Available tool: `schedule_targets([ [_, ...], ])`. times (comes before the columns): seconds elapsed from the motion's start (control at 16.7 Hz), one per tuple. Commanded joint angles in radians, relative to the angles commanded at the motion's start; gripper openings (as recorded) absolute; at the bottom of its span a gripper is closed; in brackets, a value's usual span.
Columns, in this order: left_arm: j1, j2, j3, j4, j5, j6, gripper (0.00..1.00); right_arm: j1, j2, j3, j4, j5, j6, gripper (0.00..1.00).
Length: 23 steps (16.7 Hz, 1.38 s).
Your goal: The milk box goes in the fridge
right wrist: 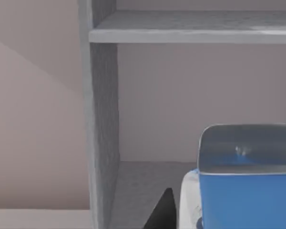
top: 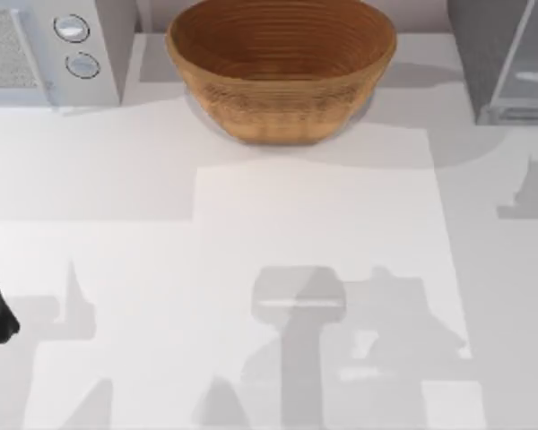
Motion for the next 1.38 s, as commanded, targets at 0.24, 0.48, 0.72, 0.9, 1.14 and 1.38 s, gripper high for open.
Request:
schedule_targets([
  [0.24,0.0,0.0,0.0,0.0,0.0,0.0,1.0,-0.057,0.432,0.189,0.232,-0.047,-0.001,0.0],
  [0.48,0.0,0.0,0.0,0.0,0.0,0.0,1.0,-0.106,0.818,0.353,0.433,-0.089,-0.001,0.0],
  [0.72,0.0,0.0,0.0,0.0,0.0,0.0,1.0,-0.138,1.093,0.469,0.577,-0.121,0.002,0.0],
  [0.9,0.0,0.0,0.0,0.0,0.0,0.0,1.0,-0.151,1.192,0.516,0.634,-0.134,0.003,0.0],
  [1.14,0.0,0.0,0.0,0.0,0.0,0.0,1.0,-0.153,1.205,0.522,0.642,-0.136,0.004,0.0],
  [1.38,0.0,0.0,0.0,0.0,0.0,0.0,1.0,-0.146,1.217,0.529,0.629,-0.135,0.006,0.0],
])
